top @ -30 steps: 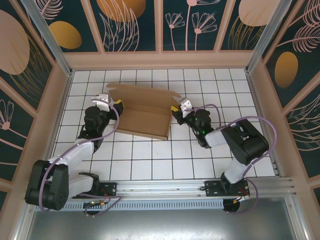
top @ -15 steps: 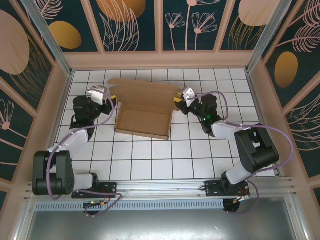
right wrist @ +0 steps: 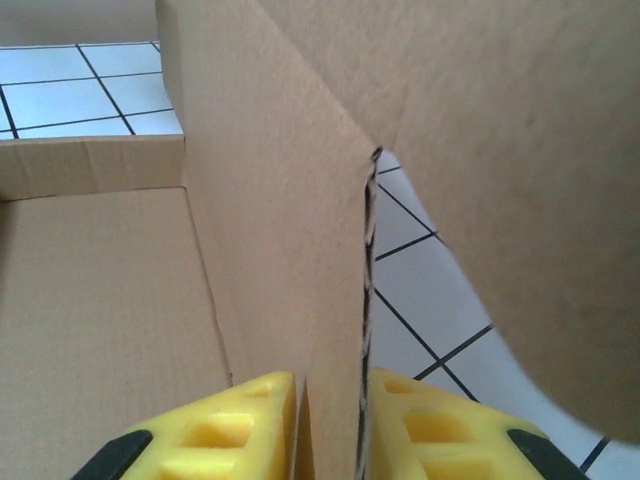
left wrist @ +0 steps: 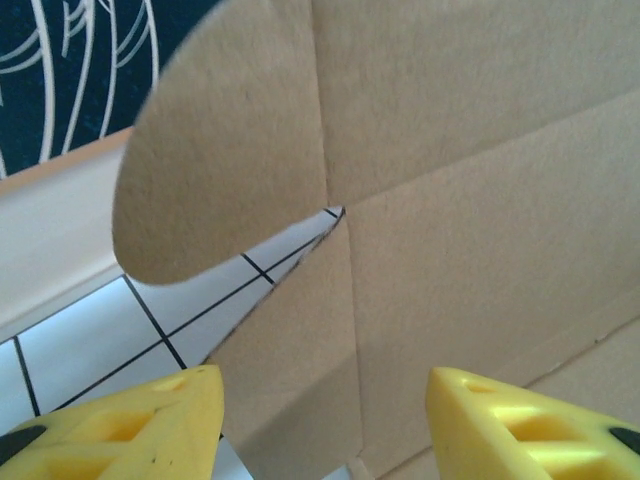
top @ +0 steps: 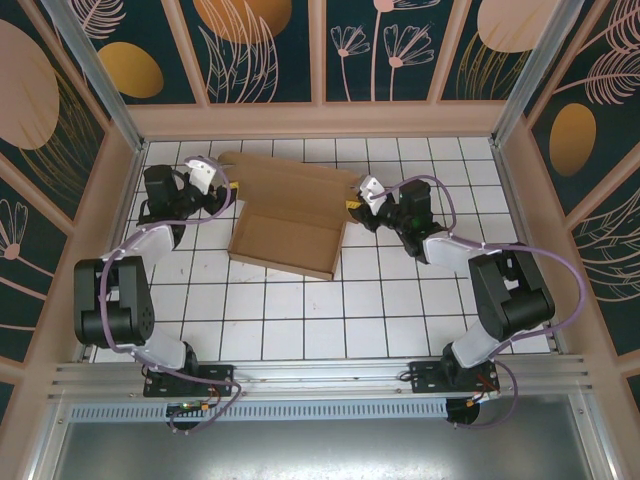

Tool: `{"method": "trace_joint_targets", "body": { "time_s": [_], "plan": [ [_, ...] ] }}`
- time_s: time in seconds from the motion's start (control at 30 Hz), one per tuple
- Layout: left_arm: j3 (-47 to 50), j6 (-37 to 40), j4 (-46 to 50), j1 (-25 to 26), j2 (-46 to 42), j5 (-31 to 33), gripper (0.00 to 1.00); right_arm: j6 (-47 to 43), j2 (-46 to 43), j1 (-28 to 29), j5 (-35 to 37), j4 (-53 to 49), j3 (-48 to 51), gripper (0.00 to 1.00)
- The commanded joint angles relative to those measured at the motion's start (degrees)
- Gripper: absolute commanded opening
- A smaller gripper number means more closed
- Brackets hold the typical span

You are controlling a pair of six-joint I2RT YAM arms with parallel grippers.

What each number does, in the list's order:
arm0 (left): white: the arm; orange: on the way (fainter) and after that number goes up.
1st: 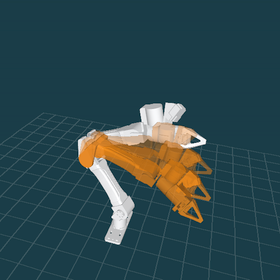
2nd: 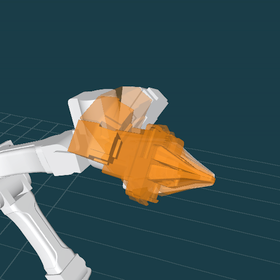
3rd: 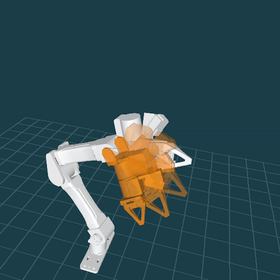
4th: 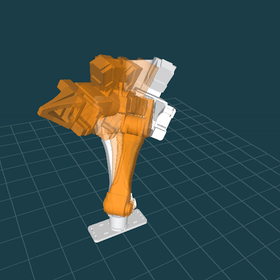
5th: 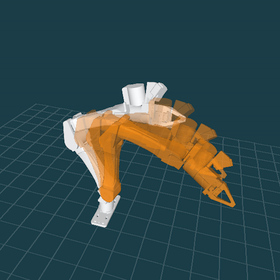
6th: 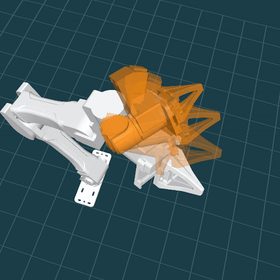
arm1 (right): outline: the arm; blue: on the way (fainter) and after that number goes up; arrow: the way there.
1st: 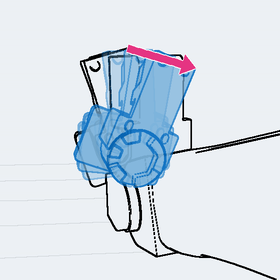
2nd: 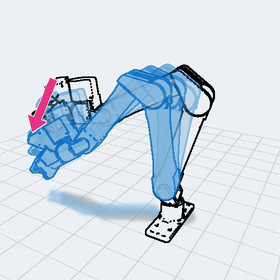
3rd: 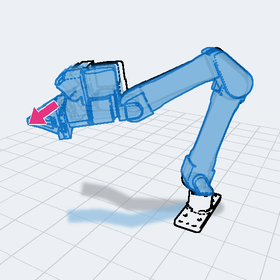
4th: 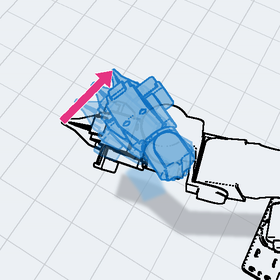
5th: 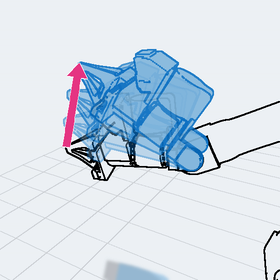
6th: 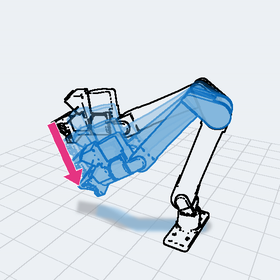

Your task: Fold the paper box

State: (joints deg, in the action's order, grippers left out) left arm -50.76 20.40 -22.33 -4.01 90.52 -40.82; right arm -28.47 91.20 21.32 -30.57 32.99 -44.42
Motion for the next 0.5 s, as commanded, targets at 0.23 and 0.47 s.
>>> {"method": "trace_joint_targets", "body": {
  "time_s": [0.23,0.47],
  "plan": [
    [-4.57,3.78,0.72,-4.29,4.21,-3.98,0.58,-1.28,1.59,-1.08,-2.8,0.04,-1.59,0.22],
    [-10.76,2.48,-0.67,-4.6,9.77,-10.36,0.64,-1.7,1.78,-1.11,-3.01,-0.39,-1.17,0.22]
  ]
}}
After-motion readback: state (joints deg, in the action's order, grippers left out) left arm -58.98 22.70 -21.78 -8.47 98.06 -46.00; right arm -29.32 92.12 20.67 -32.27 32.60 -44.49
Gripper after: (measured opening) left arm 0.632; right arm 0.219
